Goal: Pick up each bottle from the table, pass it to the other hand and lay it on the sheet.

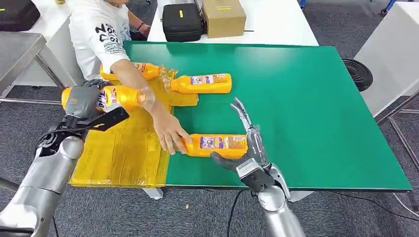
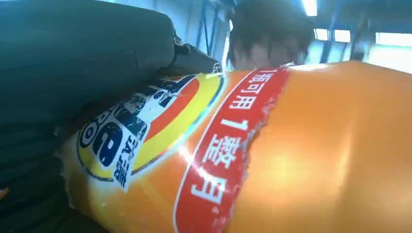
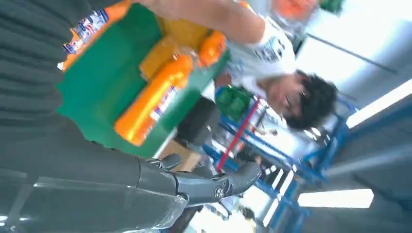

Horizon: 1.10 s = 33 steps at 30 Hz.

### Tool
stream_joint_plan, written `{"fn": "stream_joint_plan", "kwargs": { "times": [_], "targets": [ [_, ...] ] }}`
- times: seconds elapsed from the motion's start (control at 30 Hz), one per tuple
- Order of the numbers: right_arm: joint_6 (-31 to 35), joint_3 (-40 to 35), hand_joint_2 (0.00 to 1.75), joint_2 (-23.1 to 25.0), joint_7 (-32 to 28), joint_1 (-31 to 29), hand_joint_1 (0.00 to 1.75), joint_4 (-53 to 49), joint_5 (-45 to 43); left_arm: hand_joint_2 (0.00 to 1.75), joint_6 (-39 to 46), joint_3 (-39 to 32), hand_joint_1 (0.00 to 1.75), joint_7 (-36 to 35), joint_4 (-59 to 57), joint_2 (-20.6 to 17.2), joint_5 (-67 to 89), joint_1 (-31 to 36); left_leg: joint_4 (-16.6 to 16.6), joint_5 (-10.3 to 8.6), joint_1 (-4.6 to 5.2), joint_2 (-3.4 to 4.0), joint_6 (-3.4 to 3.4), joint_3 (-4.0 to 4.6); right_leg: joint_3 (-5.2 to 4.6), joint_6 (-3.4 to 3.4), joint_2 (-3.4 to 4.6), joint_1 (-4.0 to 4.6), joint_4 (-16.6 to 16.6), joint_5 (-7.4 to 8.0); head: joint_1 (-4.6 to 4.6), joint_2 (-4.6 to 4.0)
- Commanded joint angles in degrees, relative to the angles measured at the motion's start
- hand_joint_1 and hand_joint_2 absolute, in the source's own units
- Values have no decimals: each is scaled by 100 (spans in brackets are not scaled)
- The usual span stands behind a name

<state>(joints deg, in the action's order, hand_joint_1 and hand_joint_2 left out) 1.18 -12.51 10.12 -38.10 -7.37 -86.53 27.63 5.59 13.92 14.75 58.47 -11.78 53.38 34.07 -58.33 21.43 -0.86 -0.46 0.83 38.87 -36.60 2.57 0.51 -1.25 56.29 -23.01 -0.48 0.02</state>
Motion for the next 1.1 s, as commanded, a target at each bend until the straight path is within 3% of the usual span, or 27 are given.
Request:
{"fn": "stream_joint_plan", "kwargs": {
  "times": [0.03, 0.43, 0.63, 0.97, 1.1],
  "targets": [
    [68, 434, 175, -55, -54, 258, 0, -713, -85, 175, -1243, 909, 175, 210, -1203, -361, -546, 310, 3, 15, 2, -7, 1, -39, 42, -13, -15, 2, -1, -19, 0, 0],
    [244, 301, 175, -76, -132, 424, 0, -1187, -183, 175, -1352, 1045, 175, 82, -1535, -466, -593, 239, 3, 11, 1, 3, 0, -26, 26, -10, -4, 2, -1, -12, 0, 0],
    [452, 214, 175, -1, 64, 316, 0, -670, 128, 175, -1181, 1064, 175, 43, -1667, -315, -556, 66, 6, 15, 1, 2, 1, -41, 43, -12, -5, 3, -7, -16, 0, 0],
    [460, 200, 175, -11, 95, 302, 0, -645, 163, 175, -1183, 1052, 175, 40, -1684, -320, -551, 89, 5, 12, 0, 4, -1, -29, 30, -11, -2, 4, -5, -11, 0, 0],
    [514, 146, 175, 127, 310, 96, 0, -55, 352, 175, -1131, 1045, 175, -135, -1889, -251, -421, 23, 9, 17, -1, 9, -1, -48, 48, -15, 2, 5, -9, -14, -2, 0]
  ]
}}
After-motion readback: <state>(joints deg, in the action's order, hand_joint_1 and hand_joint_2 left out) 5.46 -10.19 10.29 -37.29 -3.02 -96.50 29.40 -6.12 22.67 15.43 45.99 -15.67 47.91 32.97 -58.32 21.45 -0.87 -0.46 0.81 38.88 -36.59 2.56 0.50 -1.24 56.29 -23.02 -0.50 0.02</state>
